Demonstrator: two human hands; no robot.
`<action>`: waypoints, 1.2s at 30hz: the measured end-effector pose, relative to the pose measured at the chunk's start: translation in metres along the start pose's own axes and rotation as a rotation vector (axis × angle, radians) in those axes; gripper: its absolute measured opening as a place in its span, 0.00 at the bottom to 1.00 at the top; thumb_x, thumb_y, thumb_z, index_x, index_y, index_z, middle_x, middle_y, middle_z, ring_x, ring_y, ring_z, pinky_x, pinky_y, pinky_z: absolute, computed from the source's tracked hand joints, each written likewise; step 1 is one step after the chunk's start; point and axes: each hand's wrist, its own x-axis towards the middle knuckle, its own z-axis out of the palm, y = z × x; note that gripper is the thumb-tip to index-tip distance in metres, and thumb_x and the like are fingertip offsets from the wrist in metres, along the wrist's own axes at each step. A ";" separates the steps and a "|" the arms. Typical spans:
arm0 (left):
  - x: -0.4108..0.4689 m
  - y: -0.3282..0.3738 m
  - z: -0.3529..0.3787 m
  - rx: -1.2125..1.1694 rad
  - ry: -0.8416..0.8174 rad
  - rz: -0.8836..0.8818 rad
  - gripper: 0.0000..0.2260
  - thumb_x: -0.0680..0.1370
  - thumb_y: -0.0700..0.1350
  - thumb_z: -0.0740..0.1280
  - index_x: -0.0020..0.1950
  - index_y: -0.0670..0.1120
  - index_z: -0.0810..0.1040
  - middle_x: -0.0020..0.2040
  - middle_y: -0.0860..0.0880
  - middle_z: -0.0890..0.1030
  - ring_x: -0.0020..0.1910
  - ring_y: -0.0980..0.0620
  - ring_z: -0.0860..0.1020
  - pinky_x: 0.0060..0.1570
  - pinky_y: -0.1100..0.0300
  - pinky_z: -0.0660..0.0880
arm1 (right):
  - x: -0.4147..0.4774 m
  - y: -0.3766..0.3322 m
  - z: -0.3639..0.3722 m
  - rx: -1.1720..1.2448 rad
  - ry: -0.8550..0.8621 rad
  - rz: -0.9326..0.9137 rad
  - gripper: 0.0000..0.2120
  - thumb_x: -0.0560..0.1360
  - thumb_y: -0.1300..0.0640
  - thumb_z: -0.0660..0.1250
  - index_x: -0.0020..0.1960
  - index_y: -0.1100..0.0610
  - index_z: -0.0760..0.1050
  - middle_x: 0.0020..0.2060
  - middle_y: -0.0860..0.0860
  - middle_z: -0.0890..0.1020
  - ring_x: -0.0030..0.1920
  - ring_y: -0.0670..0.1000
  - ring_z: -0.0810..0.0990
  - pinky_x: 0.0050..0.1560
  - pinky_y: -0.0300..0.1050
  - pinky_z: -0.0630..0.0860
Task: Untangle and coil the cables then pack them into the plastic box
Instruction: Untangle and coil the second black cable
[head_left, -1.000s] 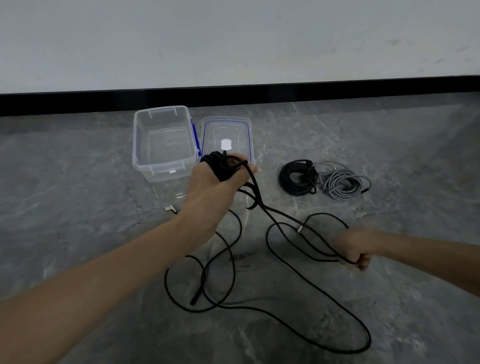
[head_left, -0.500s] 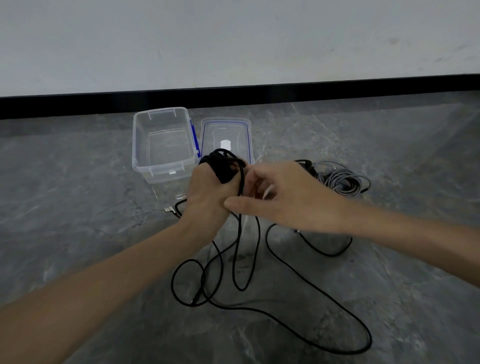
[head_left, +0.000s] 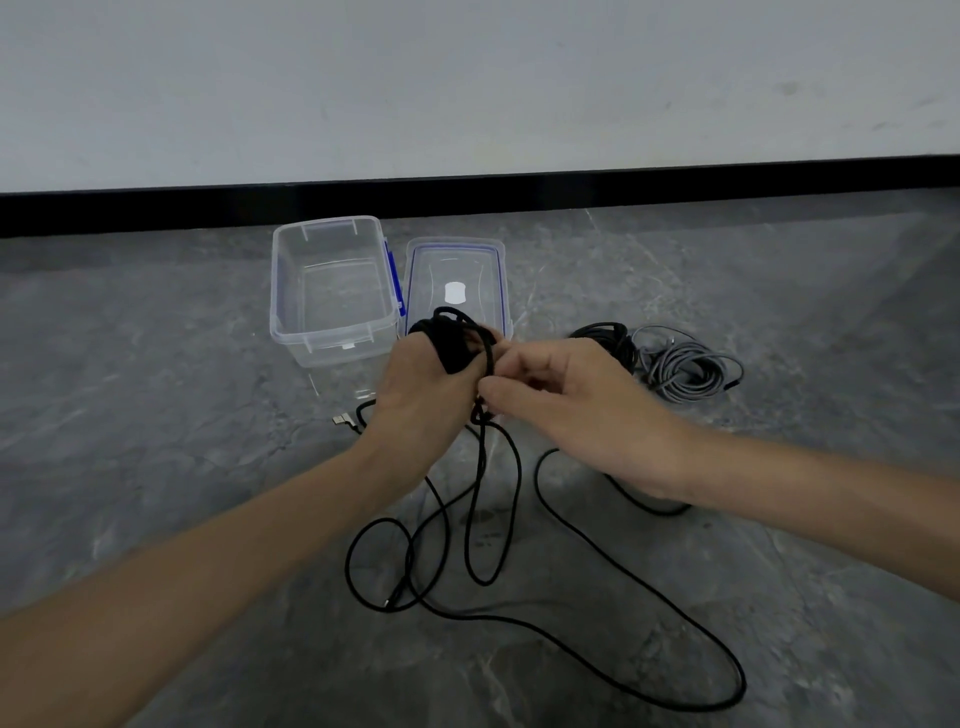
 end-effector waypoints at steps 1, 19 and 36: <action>0.000 -0.001 0.000 0.002 -0.009 0.015 0.10 0.77 0.39 0.68 0.39 0.53 0.81 0.37 0.50 0.83 0.42 0.50 0.82 0.47 0.53 0.79 | -0.002 -0.001 -0.001 0.002 0.020 -0.010 0.08 0.76 0.62 0.66 0.40 0.63 0.79 0.40 0.51 0.82 0.41 0.58 0.78 0.49 0.47 0.76; 0.022 -0.022 -0.018 -0.052 0.088 -0.075 0.06 0.72 0.39 0.74 0.48 0.41 0.83 0.46 0.44 0.85 0.48 0.53 0.83 0.47 0.69 0.77 | -0.023 0.006 -0.022 0.218 -0.065 0.197 0.18 0.80 0.53 0.61 0.32 0.56 0.70 0.24 0.52 0.60 0.23 0.47 0.54 0.23 0.37 0.53; 0.011 -0.017 -0.007 0.288 0.072 0.007 0.05 0.70 0.45 0.78 0.39 0.48 0.82 0.34 0.58 0.81 0.32 0.68 0.77 0.33 0.76 0.70 | -0.012 -0.003 -0.033 -0.351 -0.072 0.141 0.14 0.80 0.64 0.57 0.44 0.49 0.74 0.33 0.46 0.75 0.30 0.40 0.71 0.34 0.37 0.72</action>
